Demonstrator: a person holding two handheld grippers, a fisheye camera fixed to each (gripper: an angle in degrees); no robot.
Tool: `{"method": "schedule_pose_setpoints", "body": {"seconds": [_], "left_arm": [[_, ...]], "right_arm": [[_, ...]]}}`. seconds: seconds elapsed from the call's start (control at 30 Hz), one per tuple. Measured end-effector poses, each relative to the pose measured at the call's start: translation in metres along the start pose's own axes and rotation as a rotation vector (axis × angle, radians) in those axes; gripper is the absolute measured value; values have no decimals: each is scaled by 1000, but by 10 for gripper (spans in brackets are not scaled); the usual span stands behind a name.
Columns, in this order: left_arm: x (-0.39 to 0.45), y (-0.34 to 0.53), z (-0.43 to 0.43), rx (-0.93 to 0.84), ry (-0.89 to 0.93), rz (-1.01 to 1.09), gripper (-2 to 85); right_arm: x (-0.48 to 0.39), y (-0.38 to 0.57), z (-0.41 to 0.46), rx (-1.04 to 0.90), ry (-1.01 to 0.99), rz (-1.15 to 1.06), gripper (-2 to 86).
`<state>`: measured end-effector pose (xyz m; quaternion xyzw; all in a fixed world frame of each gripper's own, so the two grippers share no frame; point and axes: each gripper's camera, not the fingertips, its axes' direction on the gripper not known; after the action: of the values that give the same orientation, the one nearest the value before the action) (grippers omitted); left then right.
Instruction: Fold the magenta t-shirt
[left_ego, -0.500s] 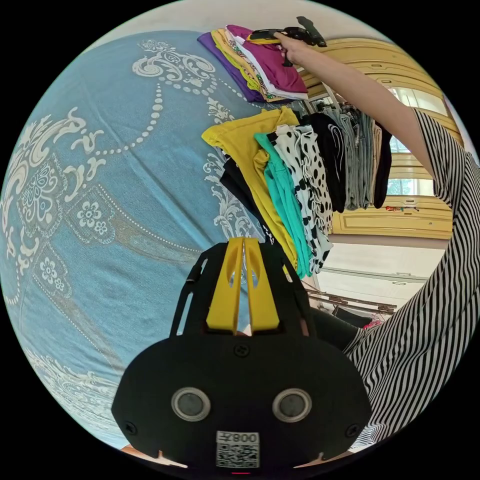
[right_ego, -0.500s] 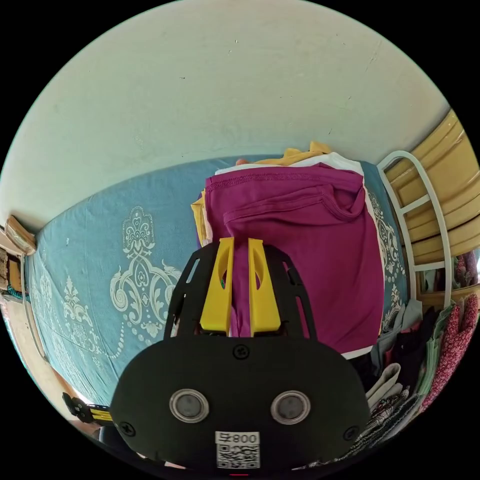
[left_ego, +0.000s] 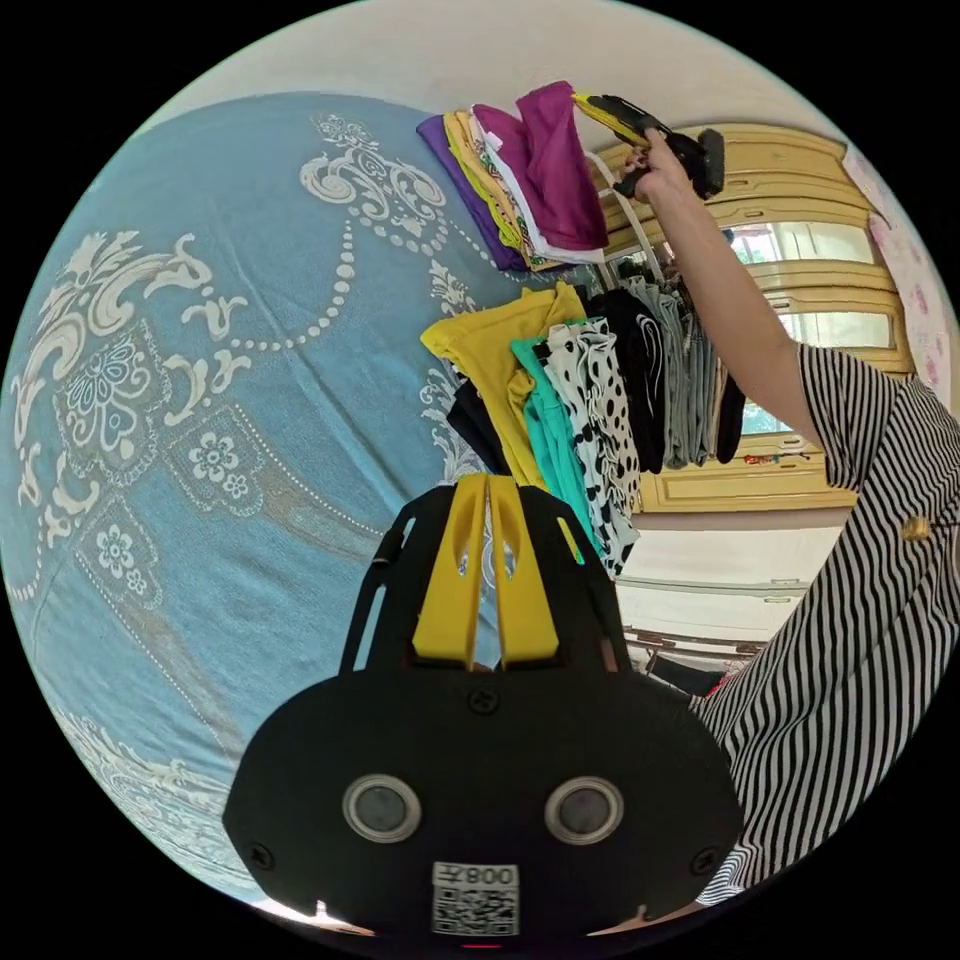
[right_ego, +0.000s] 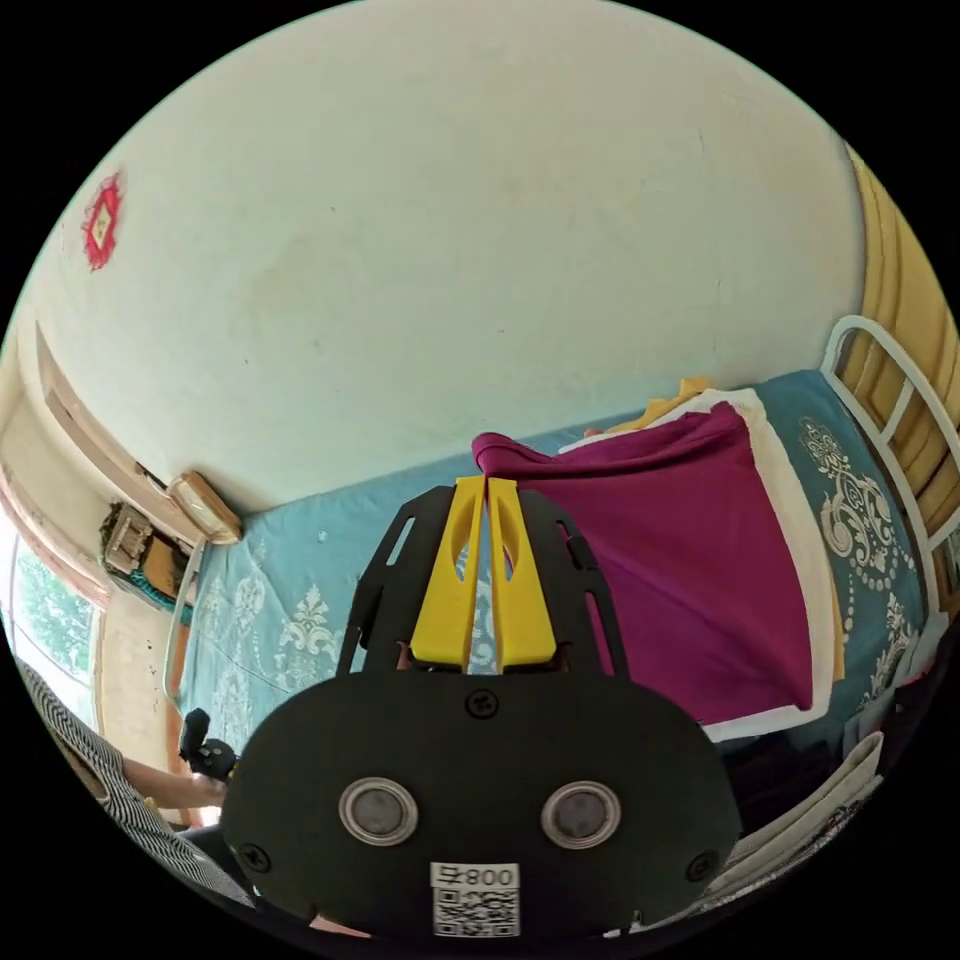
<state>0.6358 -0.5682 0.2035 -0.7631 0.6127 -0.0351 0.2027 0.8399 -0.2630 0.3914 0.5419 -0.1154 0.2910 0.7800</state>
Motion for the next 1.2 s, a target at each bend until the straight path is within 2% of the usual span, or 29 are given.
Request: {"method": "schedule_pose_setpoints", "body": {"seconds": [0.23, 0.5, 0.63, 0.73, 0.8, 0.93, 1.1, 1.2], "left_arm": [[-17, 40, -75, 197, 35, -24, 5], [-45, 133, -178, 418, -9, -65, 9], [-61, 208, -228, 478, -59, -127, 16], [-74, 258, -252, 477, -96, -169, 22], [-83, 284, -263, 475, -80, -185, 26], [-96, 319, -275, 454, 7, -144, 42], [-102, 327, -265, 303, 146, -51, 71], [-104, 347, -254, 222, 224, -45, 71]], "right_arm": [[-83, 48, -28, 6, -304, -103, 2], [-221, 162, -35, -173, -673, -225, 1], [-282, 221, -32, -295, -773, -267, 2], [-320, 267, -30, -382, -888, -273, 2], [-346, 299, -34, -424, -1011, -275, 2], [-387, 351, -36, -521, -1120, -301, 2], [-429, 442, -33, -658, -1284, -309, 2], [-436, 488, -35, -684, -1259, -302, 2]]}}
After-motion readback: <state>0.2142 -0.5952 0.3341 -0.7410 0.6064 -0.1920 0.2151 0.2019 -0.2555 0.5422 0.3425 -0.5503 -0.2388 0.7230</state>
